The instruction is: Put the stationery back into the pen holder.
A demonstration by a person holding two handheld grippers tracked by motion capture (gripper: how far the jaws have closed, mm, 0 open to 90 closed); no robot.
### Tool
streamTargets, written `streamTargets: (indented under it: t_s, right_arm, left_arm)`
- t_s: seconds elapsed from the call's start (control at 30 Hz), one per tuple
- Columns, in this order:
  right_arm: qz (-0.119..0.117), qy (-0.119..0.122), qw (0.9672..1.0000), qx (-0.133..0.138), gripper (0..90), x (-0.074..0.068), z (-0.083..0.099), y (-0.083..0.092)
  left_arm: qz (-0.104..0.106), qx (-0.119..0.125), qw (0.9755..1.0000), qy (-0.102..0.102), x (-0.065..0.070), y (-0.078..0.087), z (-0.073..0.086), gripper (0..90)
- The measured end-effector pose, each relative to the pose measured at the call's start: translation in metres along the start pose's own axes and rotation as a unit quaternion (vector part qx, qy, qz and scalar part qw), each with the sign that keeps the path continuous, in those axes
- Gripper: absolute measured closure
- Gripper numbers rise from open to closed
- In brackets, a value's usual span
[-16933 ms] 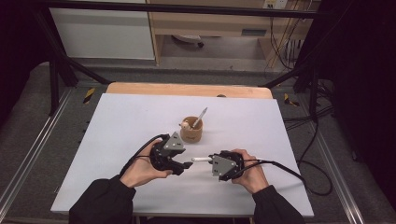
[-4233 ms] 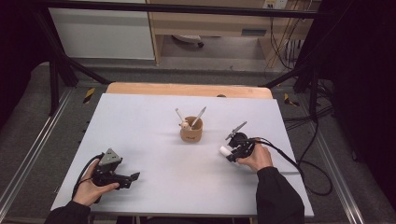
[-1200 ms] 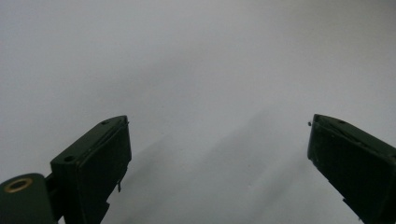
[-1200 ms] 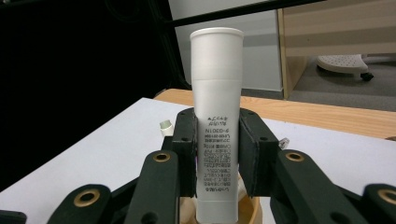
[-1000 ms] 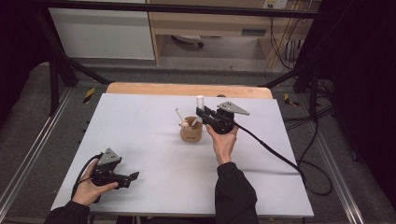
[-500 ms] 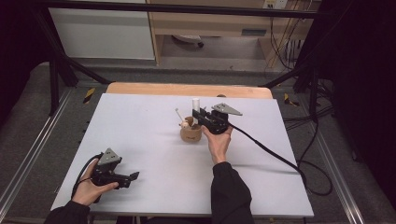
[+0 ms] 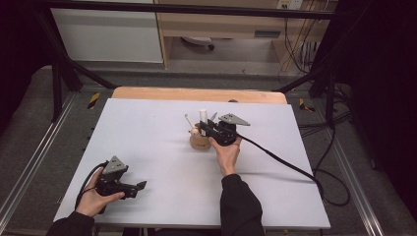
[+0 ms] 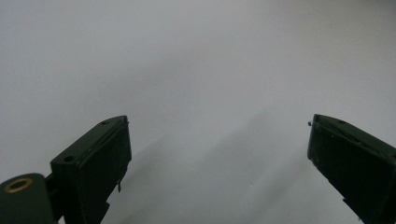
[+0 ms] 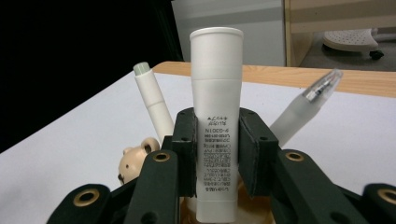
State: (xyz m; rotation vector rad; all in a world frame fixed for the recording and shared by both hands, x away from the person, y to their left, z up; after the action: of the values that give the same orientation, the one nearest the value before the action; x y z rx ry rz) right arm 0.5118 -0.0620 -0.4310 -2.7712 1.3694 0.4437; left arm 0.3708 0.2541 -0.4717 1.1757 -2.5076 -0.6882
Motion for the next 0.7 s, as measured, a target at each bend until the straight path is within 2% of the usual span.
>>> streamTargets:
  t_s: [0.33, 0.43, 0.7]
  right_arm:
    - [-0.004, 0.014, 0.9999, -0.008, 70.4, -0.002, 0.01, 0.001]
    - [-0.006, 0.016, 0.9997, -0.018, 70.2, -0.003, 0.011, 0.002]
    - [-0.006, 0.03, 0.9992, -0.025, 67.0, 0.0, 0.008, 0.012]
  left_arm:
    - [0.0, 0.0, 1.0, 0.001, 0.0, 0.0, 0.0, 6.1]
    - [0.0, 0.0, 1.0, 0.0, 0.0, 0.0, 0.0, 6.1]
    - [0.0, -0.001, 1.0, 0.0, 0.0, 0.0, 0.0, 6.1]
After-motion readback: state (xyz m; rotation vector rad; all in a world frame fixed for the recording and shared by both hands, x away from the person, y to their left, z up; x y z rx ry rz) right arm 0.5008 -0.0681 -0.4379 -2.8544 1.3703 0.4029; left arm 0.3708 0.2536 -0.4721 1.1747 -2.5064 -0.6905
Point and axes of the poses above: each handheld gripper's, and its own axes: y roughly backward along the jaws, z roughly out of its underside, x roughly to its right, the point moved 4 cm from there along -y, roughly forward along the jaws, and after that the axes turned 10 degrees about x, right-handed, at the moved point
